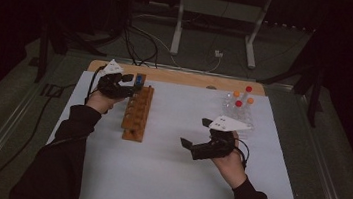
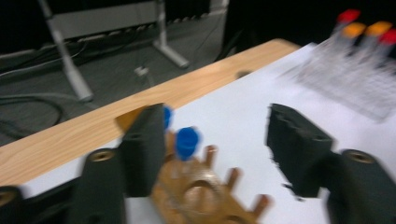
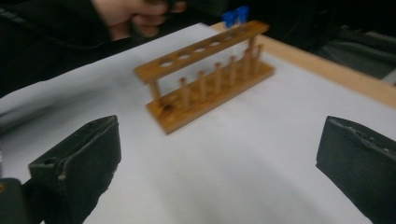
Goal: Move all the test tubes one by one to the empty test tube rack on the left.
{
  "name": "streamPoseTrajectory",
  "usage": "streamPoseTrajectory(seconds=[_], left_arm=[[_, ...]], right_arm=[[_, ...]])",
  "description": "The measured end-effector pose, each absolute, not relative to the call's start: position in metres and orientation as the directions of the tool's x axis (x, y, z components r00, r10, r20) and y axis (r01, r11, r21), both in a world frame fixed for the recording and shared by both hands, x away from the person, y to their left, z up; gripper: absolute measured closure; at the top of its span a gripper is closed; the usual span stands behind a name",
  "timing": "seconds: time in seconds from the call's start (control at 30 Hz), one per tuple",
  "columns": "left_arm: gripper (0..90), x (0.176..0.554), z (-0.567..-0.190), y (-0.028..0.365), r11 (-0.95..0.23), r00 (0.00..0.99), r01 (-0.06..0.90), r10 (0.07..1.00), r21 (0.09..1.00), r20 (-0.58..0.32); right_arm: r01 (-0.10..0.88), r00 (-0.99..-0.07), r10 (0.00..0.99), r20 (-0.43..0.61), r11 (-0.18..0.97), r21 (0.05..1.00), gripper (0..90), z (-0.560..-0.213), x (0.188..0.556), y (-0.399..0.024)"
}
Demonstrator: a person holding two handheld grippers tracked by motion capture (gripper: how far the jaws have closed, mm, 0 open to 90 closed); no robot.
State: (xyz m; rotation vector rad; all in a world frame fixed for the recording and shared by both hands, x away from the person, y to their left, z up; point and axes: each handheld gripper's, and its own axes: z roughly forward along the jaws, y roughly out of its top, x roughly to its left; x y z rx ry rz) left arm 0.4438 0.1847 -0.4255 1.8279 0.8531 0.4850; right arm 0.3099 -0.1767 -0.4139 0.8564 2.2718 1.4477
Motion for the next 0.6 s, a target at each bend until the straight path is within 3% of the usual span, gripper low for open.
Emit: streamPoseTrajectory(seconds=[0.3,0.4,0.6], left_arm=[[7.2,0.395,-0.415,0.185,-0.216,0.777,0.285,0.622,0.934,-0.093],[2.5,0.382,-0.416,0.183,-0.213,0.798,0.272,0.595,0.939,-0.096],[2.5,0.362,-0.418,0.175,-0.232,0.829,0.246,0.554,0.941,-0.08]], right_arm=[[0.299,-0.646,0.763,0.016,0.234,0.925,0.4,-0.391,0.326,-0.231],[0.312,-0.599,0.801,0.014,0.218,0.925,0.4,-0.389,0.331,-0.25],[0.341,-0.523,0.852,0.006,0.203,0.918,0.5,-0.395,0.344,-0.276]])
